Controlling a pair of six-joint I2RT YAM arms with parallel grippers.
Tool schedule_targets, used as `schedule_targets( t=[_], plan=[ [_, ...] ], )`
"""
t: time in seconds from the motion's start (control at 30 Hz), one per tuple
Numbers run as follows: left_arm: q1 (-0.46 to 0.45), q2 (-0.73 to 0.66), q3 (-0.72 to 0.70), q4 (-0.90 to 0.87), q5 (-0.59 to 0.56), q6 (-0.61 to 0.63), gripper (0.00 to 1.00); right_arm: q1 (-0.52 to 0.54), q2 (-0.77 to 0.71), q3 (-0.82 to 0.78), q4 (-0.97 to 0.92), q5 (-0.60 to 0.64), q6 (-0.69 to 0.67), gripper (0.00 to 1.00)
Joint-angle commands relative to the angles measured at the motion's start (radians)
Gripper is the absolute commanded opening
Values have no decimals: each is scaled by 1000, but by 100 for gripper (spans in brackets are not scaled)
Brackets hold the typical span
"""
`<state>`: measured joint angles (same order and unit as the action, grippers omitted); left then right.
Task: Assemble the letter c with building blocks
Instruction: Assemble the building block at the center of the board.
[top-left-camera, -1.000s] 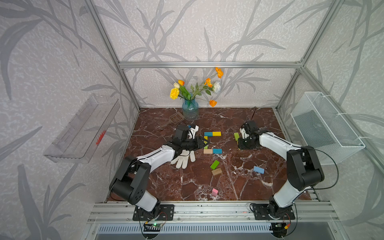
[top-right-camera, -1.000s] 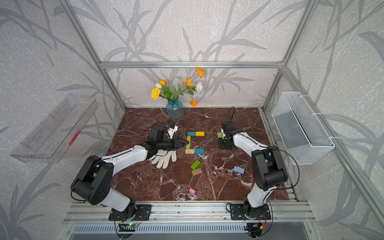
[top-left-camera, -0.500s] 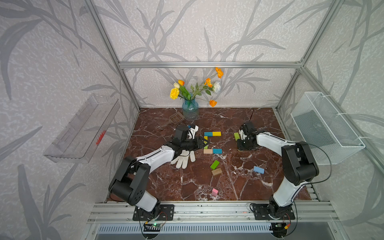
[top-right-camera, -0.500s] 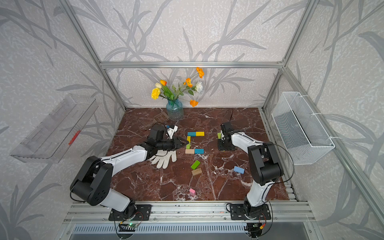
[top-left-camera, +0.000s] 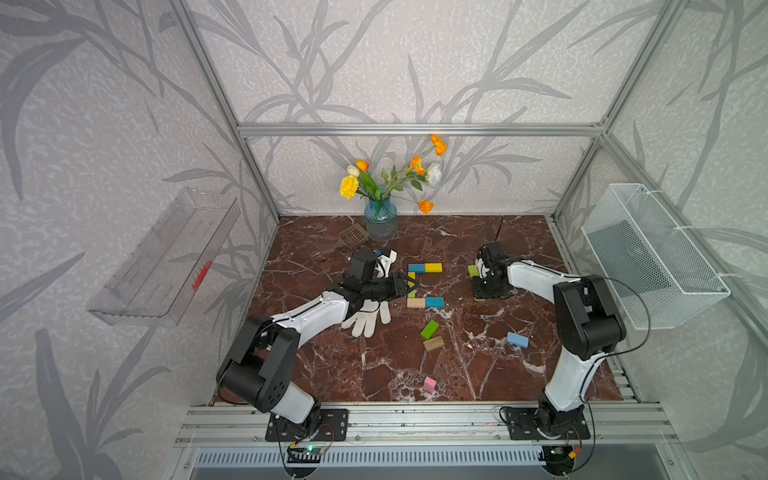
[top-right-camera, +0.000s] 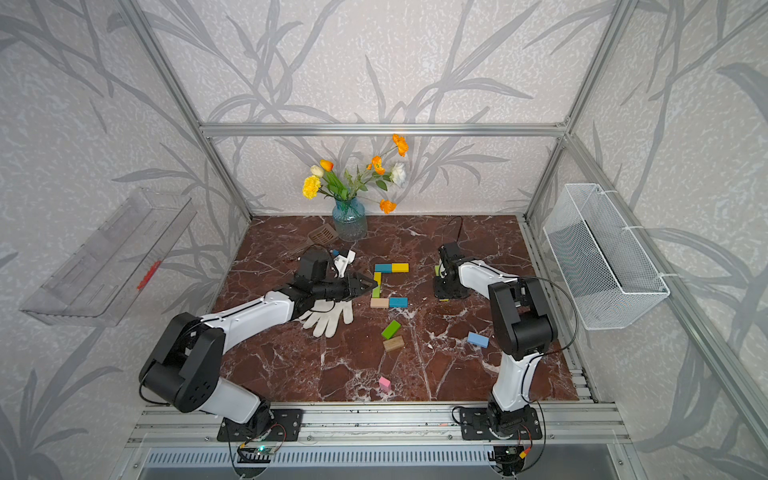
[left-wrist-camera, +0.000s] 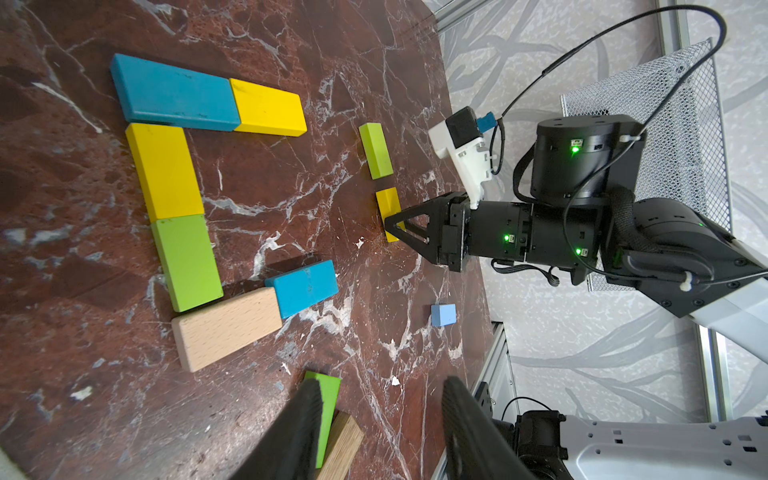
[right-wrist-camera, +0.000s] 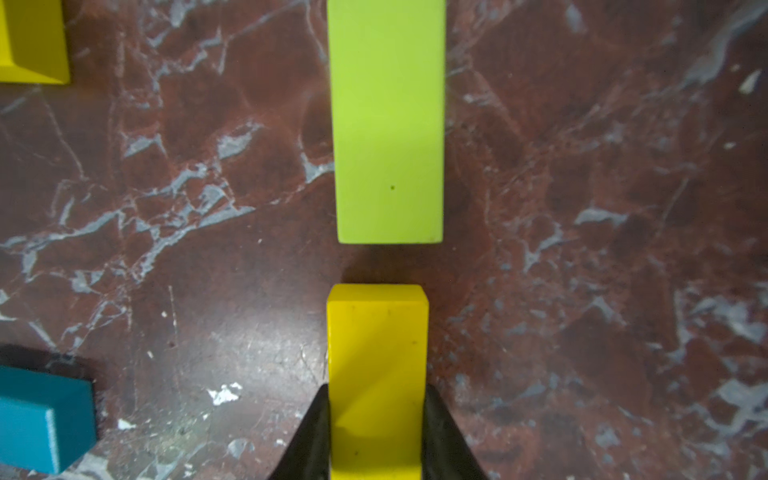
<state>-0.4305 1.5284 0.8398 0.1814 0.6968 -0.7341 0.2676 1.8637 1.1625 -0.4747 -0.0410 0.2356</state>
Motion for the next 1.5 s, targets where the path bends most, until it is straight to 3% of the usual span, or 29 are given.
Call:
schedule_targets(
  t=[0.0, 0.87, 1.03, 1.2, 1.47],
  plan=[
    [6, -24, -14, 30, -3, 2, 48, 4, 23, 31, -19, 21, 6, 21],
    [9, -31, -24, 41, -1, -2, 48, -11, 56, 59, -40, 23, 26, 22],
    [11, -37, -26, 42, -2, -2, 48, -13, 52, 59, -36, 28, 25, 31],
    [11, -36, -25, 42, -3, -1, 48, -13, 38, 57, -38, 21, 19, 48],
    [10, -39, -29, 39, -7, -2, 48, -13, -43, 25, -49, 5, 15, 57]
  ],
)
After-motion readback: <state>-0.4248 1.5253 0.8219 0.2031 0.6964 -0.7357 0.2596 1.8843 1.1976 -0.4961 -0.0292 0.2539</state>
